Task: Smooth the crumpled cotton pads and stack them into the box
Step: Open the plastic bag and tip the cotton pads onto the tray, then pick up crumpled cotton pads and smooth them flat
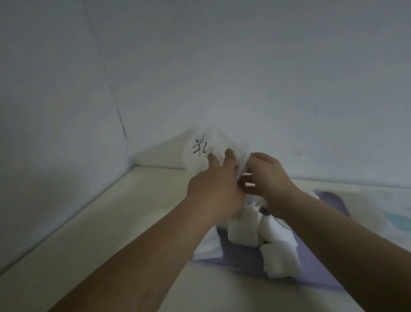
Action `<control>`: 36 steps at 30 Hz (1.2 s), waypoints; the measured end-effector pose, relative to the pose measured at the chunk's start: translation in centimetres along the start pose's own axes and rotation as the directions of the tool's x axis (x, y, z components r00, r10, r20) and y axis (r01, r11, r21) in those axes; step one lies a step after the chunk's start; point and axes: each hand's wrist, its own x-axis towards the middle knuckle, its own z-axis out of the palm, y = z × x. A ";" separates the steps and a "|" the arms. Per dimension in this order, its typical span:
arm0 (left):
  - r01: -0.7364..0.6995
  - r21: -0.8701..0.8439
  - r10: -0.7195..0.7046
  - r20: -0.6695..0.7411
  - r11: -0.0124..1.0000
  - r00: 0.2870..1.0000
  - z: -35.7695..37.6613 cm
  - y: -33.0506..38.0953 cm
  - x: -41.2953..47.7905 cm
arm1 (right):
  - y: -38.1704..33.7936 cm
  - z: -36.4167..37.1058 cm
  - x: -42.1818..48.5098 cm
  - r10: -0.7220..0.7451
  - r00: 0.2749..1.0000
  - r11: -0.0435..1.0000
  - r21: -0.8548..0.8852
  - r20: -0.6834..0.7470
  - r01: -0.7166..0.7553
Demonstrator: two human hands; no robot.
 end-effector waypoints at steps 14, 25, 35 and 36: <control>-0.001 -0.018 0.000 -0.038 1.000 0.999 1.4 -5.0 0.0 | 0.2 -2.0 -2.5 -0.361 0.913 0.743 -0.533 0.191 0.405; 0.032 -0.020 -0.026 0.261 0.999 0.965 5.6 -1.7 -3.8 | 3.2 -6.3 -6.6 0.293 0.868 0.310 -0.899 0.401 0.311; -0.288 -0.229 0.267 -0.117 0.930 0.956 4.2 7.1 -2.9 | 2.4 -12.5 -6.2 -0.376 0.926 0.625 -0.730 0.028 0.276; -0.341 -0.256 0.327 -0.095 0.905 0.940 4.4 8.7 -2.7 | 2.2 -13.9 -6.1 -0.417 0.909 0.624 -0.734 -0.023 0.268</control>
